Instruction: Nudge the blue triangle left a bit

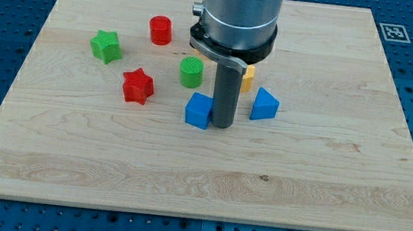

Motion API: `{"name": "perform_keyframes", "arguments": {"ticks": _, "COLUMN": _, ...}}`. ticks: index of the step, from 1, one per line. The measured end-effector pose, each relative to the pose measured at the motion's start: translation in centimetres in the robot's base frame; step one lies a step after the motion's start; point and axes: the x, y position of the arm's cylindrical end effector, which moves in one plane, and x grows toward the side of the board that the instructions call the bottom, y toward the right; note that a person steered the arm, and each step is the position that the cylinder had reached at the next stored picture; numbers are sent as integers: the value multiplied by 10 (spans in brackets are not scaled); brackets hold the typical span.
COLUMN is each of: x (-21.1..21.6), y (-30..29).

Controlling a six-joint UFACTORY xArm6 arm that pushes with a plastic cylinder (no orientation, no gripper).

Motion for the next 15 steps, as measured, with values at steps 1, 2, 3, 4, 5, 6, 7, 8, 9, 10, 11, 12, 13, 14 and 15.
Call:
{"name": "perform_keyframes", "arguments": {"ticks": 1, "x": 0, "y": -2}}
{"name": "perform_keyframes", "arguments": {"ticks": 2, "x": 0, "y": -2}}
{"name": "perform_keyframes", "arguments": {"ticks": 3, "x": 0, "y": -2}}
{"name": "perform_keyframes", "arguments": {"ticks": 4, "x": 4, "y": 11}}
{"name": "perform_keyframes", "arguments": {"ticks": 5, "x": 20, "y": 78}}
{"name": "perform_keyframes", "arguments": {"ticks": 6, "x": 24, "y": 152}}
{"name": "perform_keyframes", "arguments": {"ticks": 7, "x": -10, "y": 169}}
{"name": "perform_keyframes", "arguments": {"ticks": 8, "x": -39, "y": 161}}
{"name": "perform_keyframes", "arguments": {"ticks": 9, "x": -41, "y": 155}}
{"name": "perform_keyframes", "arguments": {"ticks": 10, "x": -41, "y": 123}}
{"name": "perform_keyframes", "arguments": {"ticks": 11, "x": -41, "y": 98}}
{"name": "perform_keyframes", "arguments": {"ticks": 12, "x": -41, "y": 94}}
{"name": "perform_keyframes", "arguments": {"ticks": 13, "x": -41, "y": 93}}
{"name": "perform_keyframes", "arguments": {"ticks": 14, "x": -41, "y": 83}}
{"name": "perform_keyframes", "arguments": {"ticks": 15, "x": -40, "y": 77}}
